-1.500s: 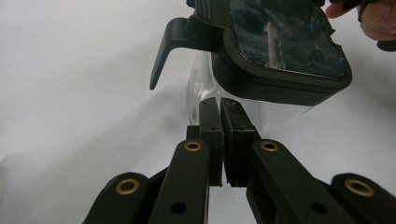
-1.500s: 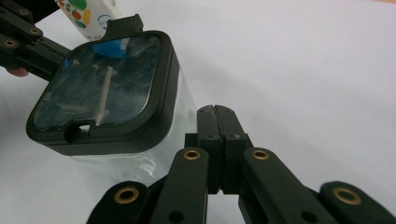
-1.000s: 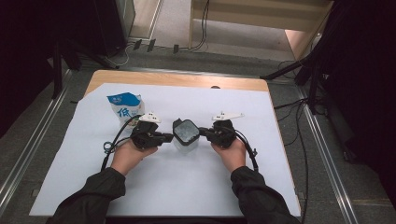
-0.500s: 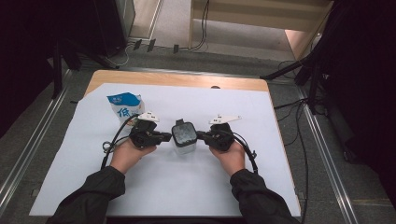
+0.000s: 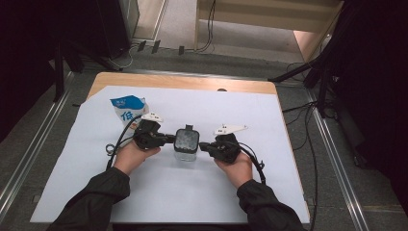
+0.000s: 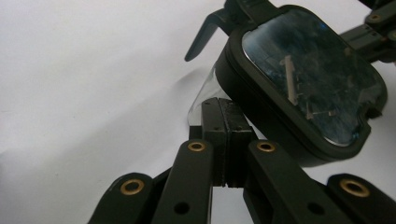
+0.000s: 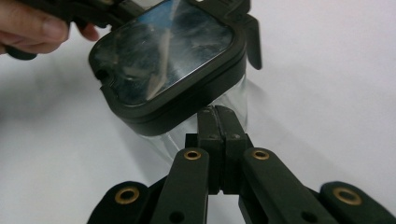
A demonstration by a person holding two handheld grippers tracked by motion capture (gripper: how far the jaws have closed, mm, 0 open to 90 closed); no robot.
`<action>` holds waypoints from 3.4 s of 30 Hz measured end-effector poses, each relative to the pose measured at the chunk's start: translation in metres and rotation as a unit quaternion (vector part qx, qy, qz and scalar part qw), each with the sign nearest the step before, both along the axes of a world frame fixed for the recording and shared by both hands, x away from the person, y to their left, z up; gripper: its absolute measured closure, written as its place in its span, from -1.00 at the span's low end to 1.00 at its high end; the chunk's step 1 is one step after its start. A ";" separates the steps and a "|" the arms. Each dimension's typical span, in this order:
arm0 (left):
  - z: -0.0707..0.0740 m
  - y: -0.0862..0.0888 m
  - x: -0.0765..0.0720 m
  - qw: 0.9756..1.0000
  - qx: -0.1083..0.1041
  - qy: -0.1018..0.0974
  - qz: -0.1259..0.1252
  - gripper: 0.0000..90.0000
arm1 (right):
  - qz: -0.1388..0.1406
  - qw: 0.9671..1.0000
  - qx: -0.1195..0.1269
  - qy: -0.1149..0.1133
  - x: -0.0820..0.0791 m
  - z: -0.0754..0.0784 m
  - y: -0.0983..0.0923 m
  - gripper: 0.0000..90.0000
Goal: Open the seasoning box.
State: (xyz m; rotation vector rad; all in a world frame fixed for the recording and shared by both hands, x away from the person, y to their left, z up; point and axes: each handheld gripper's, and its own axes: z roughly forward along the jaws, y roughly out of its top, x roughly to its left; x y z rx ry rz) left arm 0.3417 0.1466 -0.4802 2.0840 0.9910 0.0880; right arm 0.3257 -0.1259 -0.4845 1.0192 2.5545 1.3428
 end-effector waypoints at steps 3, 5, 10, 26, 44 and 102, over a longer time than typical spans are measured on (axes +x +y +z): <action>0.000 -0.001 0.002 1.000 -0.005 0.004 0.000 1.00 | 0.001 1.000 0.007 0.008 -0.002 0.000 0.000 1.00; 0.000 0.001 0.003 1.000 -0.013 0.001 -0.003 1.00 | 0.000 1.000 0.013 0.011 0.000 0.000 -0.002 1.00; 0.007 0.009 -0.004 1.000 -0.005 -0.009 -0.001 1.00 | -0.009 1.000 0.012 -0.007 0.007 0.005 -0.006 1.00; 0.010 0.018 -0.042 1.000 -0.019 -0.003 0.007 1.00 | -0.008 1.000 0.011 -0.008 0.045 0.004 -0.006 1.00; 0.001 0.003 -0.047 1.000 -0.013 0.008 -0.001 1.00 | 0.017 1.000 0.005 -0.019 0.050 0.000 0.011 1.00; 0.004 0.004 -0.051 1.000 -0.014 0.008 0.006 1.00 | 0.024 1.000 -0.015 0.003 0.029 0.001 -0.002 1.00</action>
